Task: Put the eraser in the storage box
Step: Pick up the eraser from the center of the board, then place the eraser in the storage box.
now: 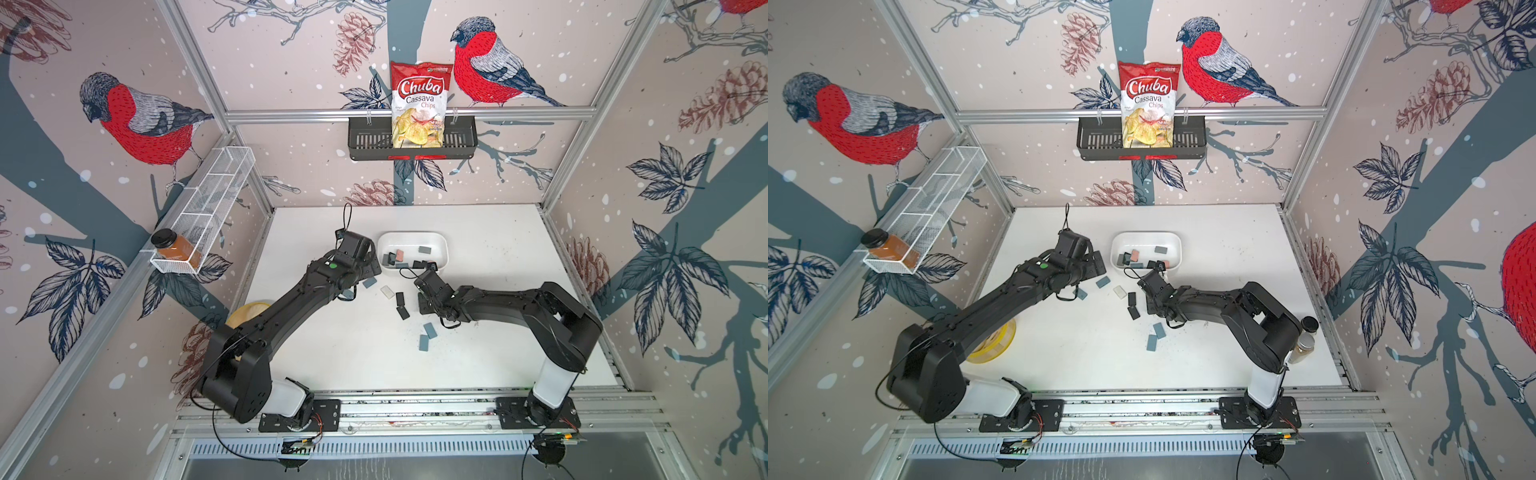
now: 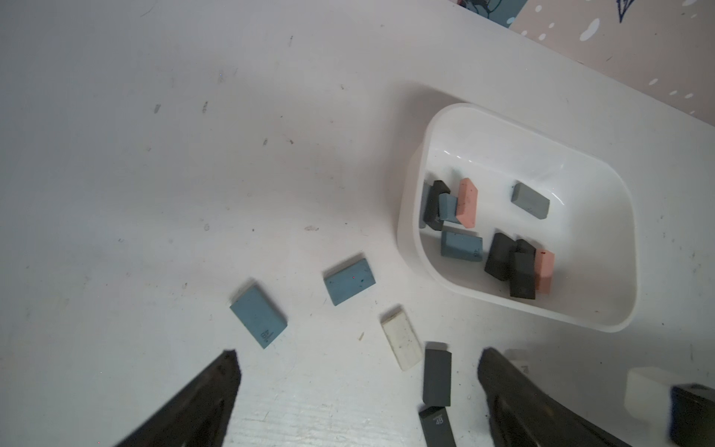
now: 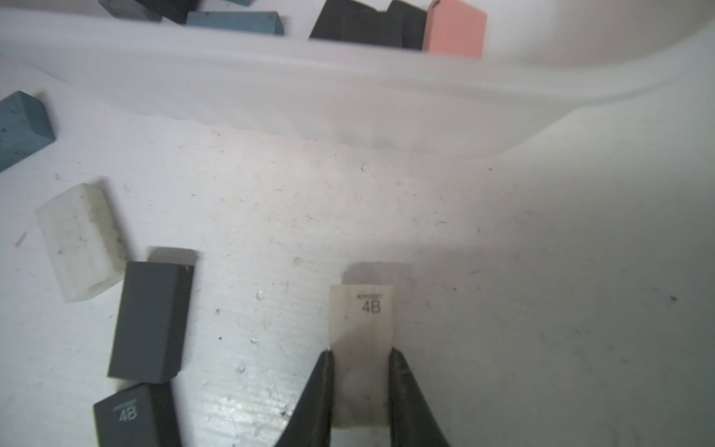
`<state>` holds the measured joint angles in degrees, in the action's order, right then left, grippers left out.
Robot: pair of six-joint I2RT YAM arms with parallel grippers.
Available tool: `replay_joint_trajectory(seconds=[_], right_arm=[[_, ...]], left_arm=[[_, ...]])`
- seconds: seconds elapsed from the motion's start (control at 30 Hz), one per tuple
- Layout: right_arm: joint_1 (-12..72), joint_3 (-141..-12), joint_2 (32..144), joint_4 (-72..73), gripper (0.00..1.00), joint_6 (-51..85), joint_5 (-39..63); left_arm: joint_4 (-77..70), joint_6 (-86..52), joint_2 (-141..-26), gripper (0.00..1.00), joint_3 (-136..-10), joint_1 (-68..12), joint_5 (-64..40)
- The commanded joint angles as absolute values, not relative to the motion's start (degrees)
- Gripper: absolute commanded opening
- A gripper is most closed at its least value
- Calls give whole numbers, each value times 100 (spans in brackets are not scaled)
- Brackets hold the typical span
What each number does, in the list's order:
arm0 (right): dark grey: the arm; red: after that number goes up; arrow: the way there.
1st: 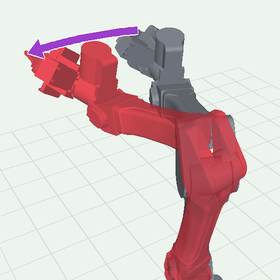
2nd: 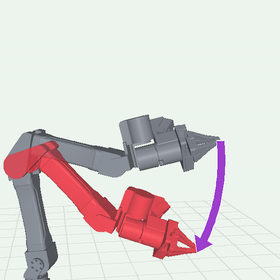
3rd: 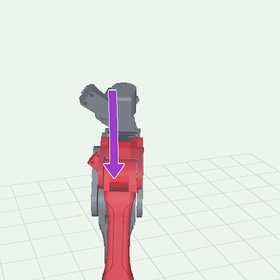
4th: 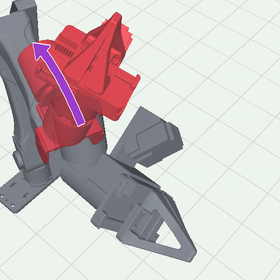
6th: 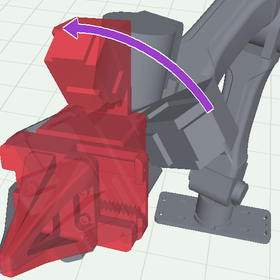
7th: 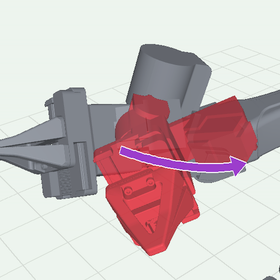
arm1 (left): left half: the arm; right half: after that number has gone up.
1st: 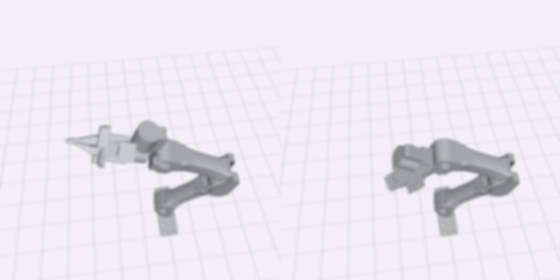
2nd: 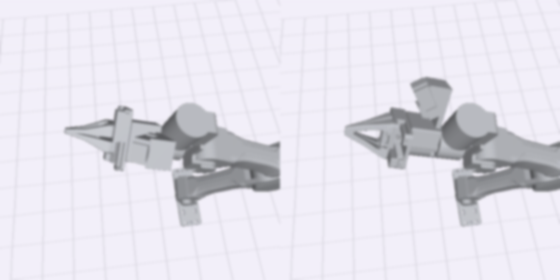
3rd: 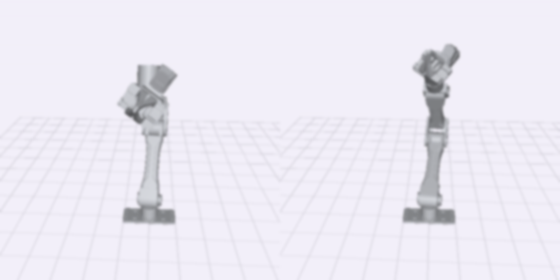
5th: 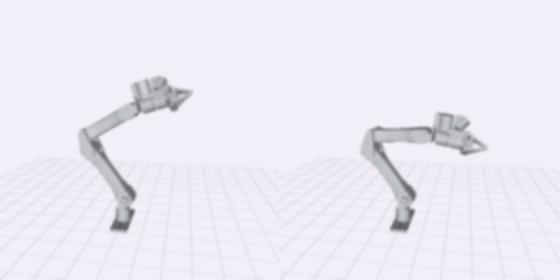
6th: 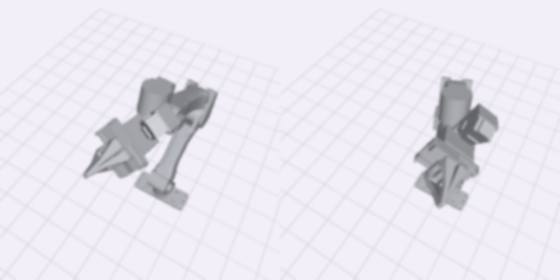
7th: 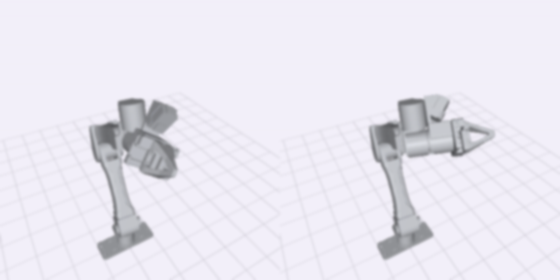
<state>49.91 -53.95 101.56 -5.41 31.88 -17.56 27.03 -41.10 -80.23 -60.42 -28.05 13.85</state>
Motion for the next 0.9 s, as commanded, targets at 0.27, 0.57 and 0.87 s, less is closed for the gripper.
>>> replay_joint_trajectory(seconds=[0.27, 0.57, 0.87], right_arm=[[5037, -5712, 9491, -1147, 20, 3160, -2037], [4716, -6797, 9585, -1577, 19, 2647, -1958], [4226, -8077, 10647, -1954, 20, 2337, -1372]], left_arm=[[2457, -5151, -7813, 96, -5083, -2777, 1573], [2244, -5670, -7779, 96, -4743, -2712, 1620], [1902, -6138, -8115, 91, -4520, -2450, 1339]])
